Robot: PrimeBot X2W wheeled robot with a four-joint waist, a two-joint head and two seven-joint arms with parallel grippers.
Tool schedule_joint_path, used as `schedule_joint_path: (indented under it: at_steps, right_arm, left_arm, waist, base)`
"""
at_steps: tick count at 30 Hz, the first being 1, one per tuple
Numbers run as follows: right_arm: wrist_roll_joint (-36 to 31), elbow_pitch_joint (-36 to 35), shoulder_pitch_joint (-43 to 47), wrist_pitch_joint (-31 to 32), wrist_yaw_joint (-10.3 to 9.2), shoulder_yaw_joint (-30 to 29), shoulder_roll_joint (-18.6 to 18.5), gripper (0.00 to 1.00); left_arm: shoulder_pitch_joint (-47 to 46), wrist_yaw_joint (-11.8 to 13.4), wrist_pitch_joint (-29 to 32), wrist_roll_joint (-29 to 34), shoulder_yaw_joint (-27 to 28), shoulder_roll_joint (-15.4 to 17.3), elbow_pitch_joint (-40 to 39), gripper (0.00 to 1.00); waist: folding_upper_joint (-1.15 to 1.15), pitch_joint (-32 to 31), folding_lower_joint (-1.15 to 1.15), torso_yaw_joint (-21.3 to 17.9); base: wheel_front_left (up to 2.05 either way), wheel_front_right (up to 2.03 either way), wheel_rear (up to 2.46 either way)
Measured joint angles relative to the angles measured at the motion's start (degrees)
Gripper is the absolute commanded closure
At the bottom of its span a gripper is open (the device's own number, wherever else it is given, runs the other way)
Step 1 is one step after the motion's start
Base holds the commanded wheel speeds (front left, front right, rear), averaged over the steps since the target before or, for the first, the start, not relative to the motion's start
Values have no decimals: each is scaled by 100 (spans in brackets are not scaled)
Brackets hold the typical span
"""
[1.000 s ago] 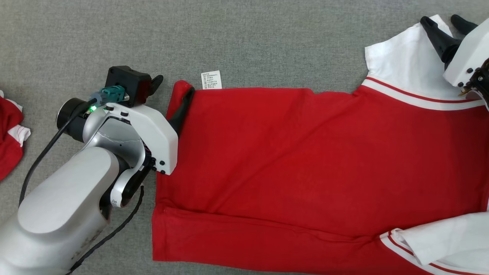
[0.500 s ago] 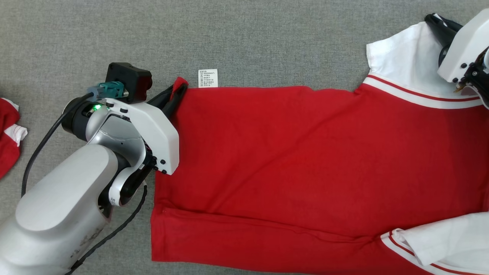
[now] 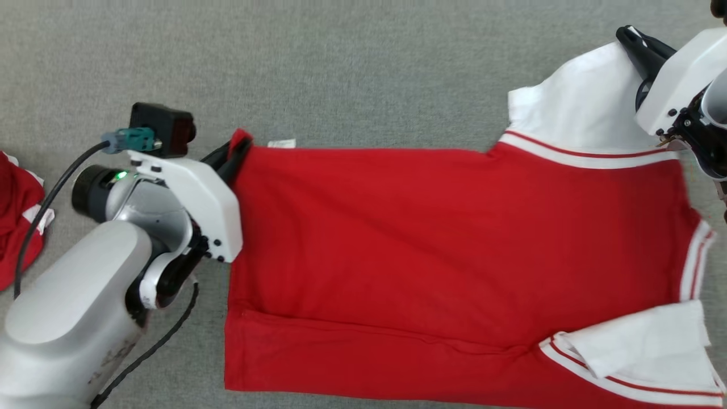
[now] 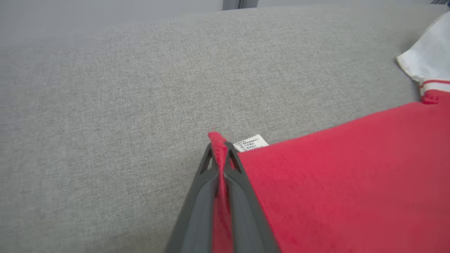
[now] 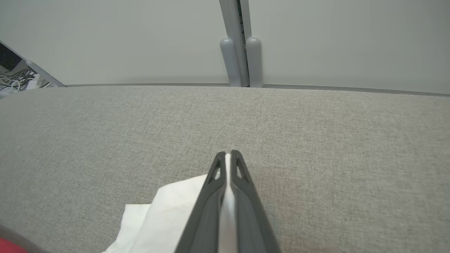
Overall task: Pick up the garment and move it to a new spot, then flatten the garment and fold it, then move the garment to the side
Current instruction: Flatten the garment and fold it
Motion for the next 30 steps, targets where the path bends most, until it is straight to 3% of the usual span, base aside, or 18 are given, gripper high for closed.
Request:
schedule_joint_path:
  at_steps: [6,12,21,26,30]
  right_arm:
    - [360,37,159,-227,0,126,-121,100]
    - [744,-112,459,-286,0,396,-196,100]
    - [1194,-257,894,-27,0,893,-439,100]
    - [1441,-465,1055,299,0,1093,-631,100]
    - [1599,-641,1195,611,0,1255,-836,100]
  left_arm:
    - [238,-49,66,-214,42,89,257,100]
    - [441,-327,271,-505,-27,96,586,100]
    - [461,-905,1729,-1053,-511,97,1045,100]
    - [456,-1043,2483,-1414,-639,123,1104,100]
    - [434,-1100,2657,-1490,-678,151,1111,100]
  waist:
    - [0,-397,0,-138]
    - [0,-868,0,-257]
    - [0,-1585,0,-406]
    - [0,-1845,0,-476]
    - [0,-1930,0,-525]
  base:
    - [0,0,0]
    - [0,0,0]
    - [0,0,0]
    - [0,0,0]
    - [0,0,0]
